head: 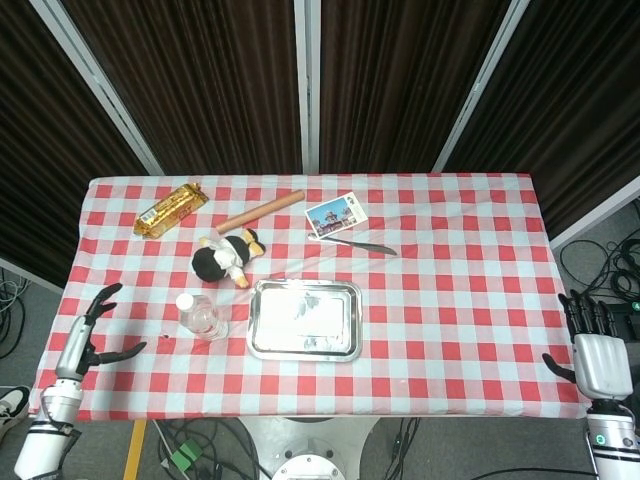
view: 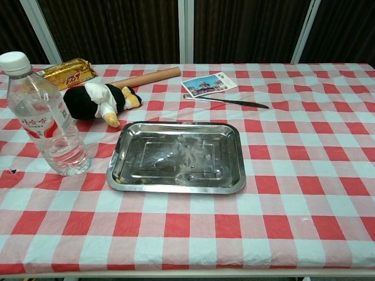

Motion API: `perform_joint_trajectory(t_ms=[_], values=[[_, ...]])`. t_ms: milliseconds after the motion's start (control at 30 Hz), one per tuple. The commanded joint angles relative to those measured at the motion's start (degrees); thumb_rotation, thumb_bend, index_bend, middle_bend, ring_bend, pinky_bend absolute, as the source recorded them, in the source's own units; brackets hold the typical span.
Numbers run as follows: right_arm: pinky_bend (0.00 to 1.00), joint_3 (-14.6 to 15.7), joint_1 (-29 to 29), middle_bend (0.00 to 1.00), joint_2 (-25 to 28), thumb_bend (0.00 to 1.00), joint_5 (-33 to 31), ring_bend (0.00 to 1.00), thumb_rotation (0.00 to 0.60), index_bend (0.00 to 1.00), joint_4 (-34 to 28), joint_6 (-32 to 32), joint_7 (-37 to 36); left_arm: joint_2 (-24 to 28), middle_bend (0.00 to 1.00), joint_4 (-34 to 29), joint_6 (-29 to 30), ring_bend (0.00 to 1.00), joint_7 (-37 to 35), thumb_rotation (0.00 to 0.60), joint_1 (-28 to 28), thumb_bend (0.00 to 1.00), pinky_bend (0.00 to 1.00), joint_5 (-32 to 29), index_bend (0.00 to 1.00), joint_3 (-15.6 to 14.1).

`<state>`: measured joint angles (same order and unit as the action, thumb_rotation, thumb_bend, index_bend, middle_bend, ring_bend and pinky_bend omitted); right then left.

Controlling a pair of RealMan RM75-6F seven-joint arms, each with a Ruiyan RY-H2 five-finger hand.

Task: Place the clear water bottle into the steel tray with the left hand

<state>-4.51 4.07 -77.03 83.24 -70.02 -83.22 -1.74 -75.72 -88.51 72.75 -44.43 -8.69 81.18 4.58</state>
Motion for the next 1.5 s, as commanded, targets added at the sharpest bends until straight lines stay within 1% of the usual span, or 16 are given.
perform_joint_trajectory(t_ms=[33,300,467,800,833,867,933,1000,1067,1167,1200,1267,1500], values=[[0.0,0.0,0.0,0.01,0.0,0.09,-0.1,0.0,0.6,0.04,0.0,0.1,0.1,-1.9,0.18,0.6,-0.3,0.09,-1.2,0.6,-0.8,0.0,0.16,1.3,0.16,-0.2],[0.0,-0.2,0.2,0.01,0.2,0.09,-0.7,0.0,0.6,0.04,-0.5,0.8,0.2,-5.7,0.17,1.1,0.5,0.09,-0.9,0.6,-2.7,0.0,0.16,2.8,0.16,1.0],[0.0,-0.3,0.2,0.01,0.4,0.09,-0.8,0.0,0.6,0.04,-0.7,0.8,0.1,-7.8,0.17,0.5,-0.9,0.09,0.4,0.6,-4.8,0.0,0.16,2.1,0.16,2.2],[0.0,-0.3,0.1,0.01,0.7,0.09,-0.8,0.0,0.6,0.04,-0.7,0.7,-0.7,-10.2,0.18,1.1,-4.5,0.09,-0.2,0.6,-7.1,0.0,0.16,1.7,0.16,1.0],[0.0,-0.4,0.1,0.01,0.7,0.09,-0.9,0.0,0.6,0.04,-0.7,0.8,-0.8,-10.4,0.18,1.2,-5.0,0.09,-0.3,0.6,-7.3,0.0,0.17,1.6,0.16,1.0],[0.0,-0.4,0.1,0.01,0.8,0.09,-1.0,0.0,0.6,0.04,-0.6,0.8,-1.0,-10.1,0.19,1.4,-4.6,0.1,-0.8,0.6,-6.8,0.0,0.18,1.7,0.16,0.4],[0.0,-0.4,0.2,0.01,0.8,0.09,-1.1,0.0,0.6,0.04,-0.5,1.0,-1.1,-9.9,0.21,1.7,-4.0,0.15,-1.7,0.6,-6.4,0.0,0.23,2.4,0.18,-0.3],[0.0,-0.4,0.1,0.01,0.8,0.09,-1.2,0.0,0.6,0.04,-0.3,1.2,-1.3,-10.1,0.23,1.8,-3.8,0.19,-2.3,0.6,-6.5,0.0,0.28,2.6,0.2,-0.3],[0.0,-0.4,0.2,0.01,0.8,0.09,-1.3,0.0,0.6,0.04,-0.3,1.3,-1.3,-10.2,0.25,1.9,-3.8,0.22,-2.7,0.6,-6.7,0.0,0.3,2.5,0.22,-0.1],[0.0,-0.4,0.1,0.01,0.8,0.09,-1.3,0.0,0.6,0.04,-0.3,1.3,-1.4,-10.9,0.3,2.3,-4.1,0.24,-2.9,0.6,-7.1,0.0,0.32,1.6,0.27,0.5],[0.0,-0.4,0.1,0.01,0.9,0.09,-1.4,0.0,0.6,0.04,-0.2,1.3,-1.6,-11.9,0.32,2.6,-5.1,0.24,-2.4,0.6,-8.2,0.0,0.32,0.5,0.28,1.9],[0.0,-0.5,0.1,0.01,0.9,0.09,-1.5,0.0,0.6,0.04,-0.2,1.4,-1.7,-13.2,0.34,3.1,-6.3,0.25,-1.5,0.6,-9.1,0.0,0.33,-1.2,0.3,3.0],[0.0,-0.5,0.3,0.01,1.1,0.09,-1.9,0.0,0.6,0.04,-0.3,2.2,-2.0,-15.0,0.35,4.2,-7.8,0.25,-1.9,0.6,-10.0,0.02,0.33,-3.4,0.34,4.1]])
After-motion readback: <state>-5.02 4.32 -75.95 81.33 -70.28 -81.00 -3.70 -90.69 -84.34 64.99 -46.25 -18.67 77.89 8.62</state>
